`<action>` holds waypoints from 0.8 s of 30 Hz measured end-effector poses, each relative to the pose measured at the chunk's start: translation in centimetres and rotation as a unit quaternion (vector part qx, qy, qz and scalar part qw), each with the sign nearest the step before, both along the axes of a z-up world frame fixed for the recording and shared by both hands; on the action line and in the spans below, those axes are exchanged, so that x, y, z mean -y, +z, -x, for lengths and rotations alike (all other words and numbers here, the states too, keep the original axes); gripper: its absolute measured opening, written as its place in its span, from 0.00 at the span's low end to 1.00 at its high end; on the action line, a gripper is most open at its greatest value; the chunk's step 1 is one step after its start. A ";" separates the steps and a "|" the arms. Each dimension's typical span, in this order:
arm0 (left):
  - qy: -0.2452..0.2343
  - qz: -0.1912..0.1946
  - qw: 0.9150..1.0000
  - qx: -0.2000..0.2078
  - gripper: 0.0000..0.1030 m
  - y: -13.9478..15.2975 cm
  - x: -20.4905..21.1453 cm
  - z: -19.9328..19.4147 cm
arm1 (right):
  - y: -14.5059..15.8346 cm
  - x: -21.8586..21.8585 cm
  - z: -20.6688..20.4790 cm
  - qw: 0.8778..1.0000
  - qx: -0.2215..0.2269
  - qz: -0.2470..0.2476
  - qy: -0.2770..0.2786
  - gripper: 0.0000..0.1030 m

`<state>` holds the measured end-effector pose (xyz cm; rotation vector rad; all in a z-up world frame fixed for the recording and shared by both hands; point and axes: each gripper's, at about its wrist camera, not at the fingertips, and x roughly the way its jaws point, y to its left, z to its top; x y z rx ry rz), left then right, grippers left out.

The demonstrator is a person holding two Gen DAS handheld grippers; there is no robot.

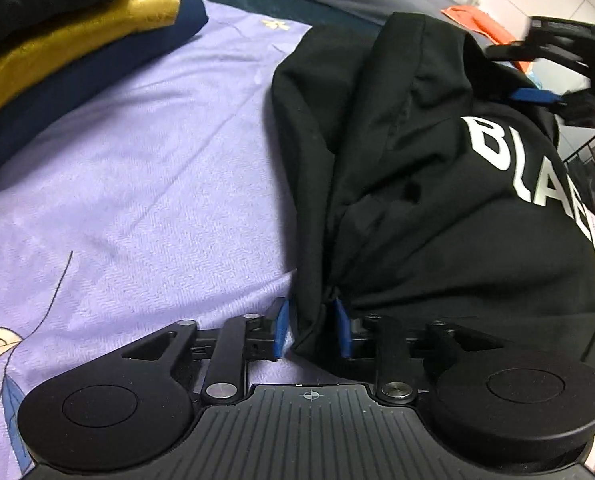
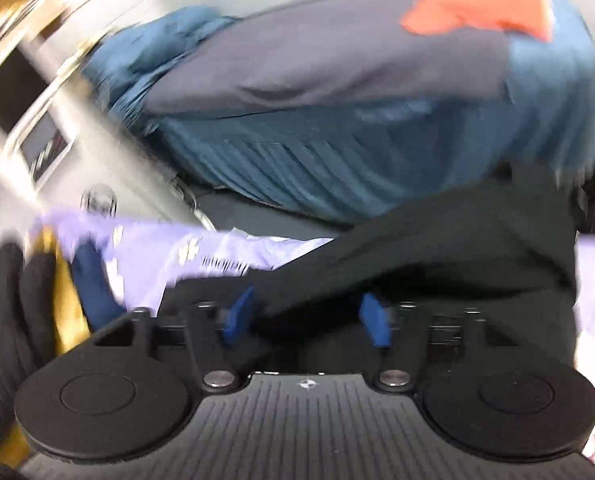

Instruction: Fold large clothes

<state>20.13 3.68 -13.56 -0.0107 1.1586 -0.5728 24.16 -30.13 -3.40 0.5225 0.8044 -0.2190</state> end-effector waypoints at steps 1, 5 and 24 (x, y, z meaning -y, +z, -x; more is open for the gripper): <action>-0.002 -0.001 1.000 0.001 0.88 0.0 0.0 -0.1 | 0.7 -1.2 1.1 0.999 0.009 0.035 0.019 0.68; 0.020 0.008 1.000 0.007 0.98 1.8 -1.1 0.0 | 1.9 -5.5 4.9 0.986 0.036 0.116 0.116 0.81; -0.095 -0.023 0.992 0.074 1.00 4.4 1.6 5.6 | -4.7 -10.0 24.5 0.987 -0.139 0.076 0.034 0.90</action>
